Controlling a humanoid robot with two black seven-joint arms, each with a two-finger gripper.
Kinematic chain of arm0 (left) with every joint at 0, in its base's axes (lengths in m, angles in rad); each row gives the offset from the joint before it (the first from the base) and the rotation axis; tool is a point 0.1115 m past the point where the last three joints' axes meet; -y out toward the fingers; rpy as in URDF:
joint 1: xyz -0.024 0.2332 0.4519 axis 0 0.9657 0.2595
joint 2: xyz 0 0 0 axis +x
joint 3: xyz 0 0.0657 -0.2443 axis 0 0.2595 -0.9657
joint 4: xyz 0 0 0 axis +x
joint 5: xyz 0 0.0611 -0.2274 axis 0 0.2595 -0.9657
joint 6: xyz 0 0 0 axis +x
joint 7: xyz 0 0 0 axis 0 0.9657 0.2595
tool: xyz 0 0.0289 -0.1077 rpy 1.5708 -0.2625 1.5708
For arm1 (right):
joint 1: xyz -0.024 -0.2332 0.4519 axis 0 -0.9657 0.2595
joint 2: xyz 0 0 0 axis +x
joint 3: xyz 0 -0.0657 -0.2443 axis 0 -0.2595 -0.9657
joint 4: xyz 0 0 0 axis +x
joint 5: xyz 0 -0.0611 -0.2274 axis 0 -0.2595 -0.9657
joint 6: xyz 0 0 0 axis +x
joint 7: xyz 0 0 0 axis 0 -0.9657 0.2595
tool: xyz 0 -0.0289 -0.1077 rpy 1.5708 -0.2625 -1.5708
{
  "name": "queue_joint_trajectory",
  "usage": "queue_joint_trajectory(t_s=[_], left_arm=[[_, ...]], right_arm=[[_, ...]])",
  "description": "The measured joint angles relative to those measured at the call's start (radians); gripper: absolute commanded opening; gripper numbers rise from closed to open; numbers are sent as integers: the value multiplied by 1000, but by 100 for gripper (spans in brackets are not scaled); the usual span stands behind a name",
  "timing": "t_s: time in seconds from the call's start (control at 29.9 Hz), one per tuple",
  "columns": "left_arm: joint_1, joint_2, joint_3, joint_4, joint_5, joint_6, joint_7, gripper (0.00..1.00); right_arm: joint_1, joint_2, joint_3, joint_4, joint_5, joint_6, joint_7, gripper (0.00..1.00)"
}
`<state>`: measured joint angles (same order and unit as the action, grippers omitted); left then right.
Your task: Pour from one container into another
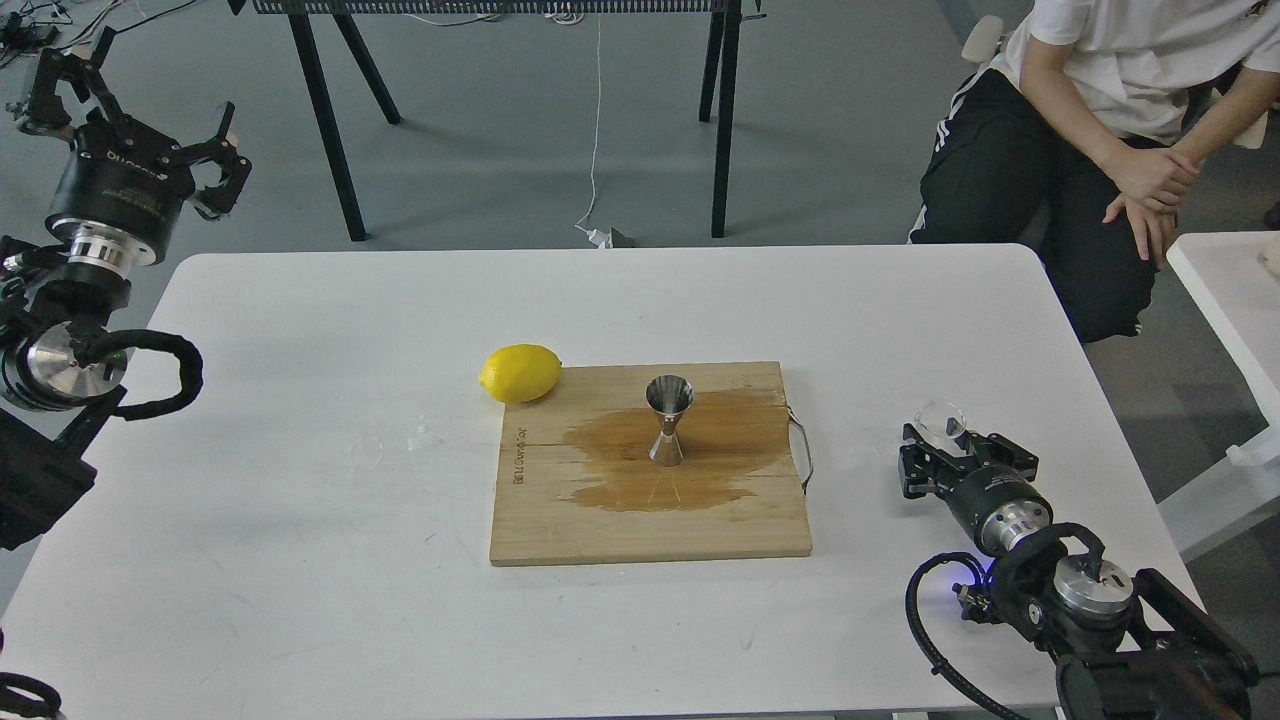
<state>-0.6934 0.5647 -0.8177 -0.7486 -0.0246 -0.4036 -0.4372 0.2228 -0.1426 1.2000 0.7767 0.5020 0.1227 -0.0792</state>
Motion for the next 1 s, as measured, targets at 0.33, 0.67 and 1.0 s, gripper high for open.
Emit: queue_joint_trajectory(t_s=[0.33,0.67,1.0], left_arm=[[4,3,0,0,0,0,0,100],[5,3,-1,0,0,0,0,100],[5,3,-2,0,0,0,0,100]], right_arm=[[0,0,-2,3,0,-1,0,82],[-1,-1,6,6,0,-2,12,90],[-39,-7,35,98,-1,-2,15,43]])
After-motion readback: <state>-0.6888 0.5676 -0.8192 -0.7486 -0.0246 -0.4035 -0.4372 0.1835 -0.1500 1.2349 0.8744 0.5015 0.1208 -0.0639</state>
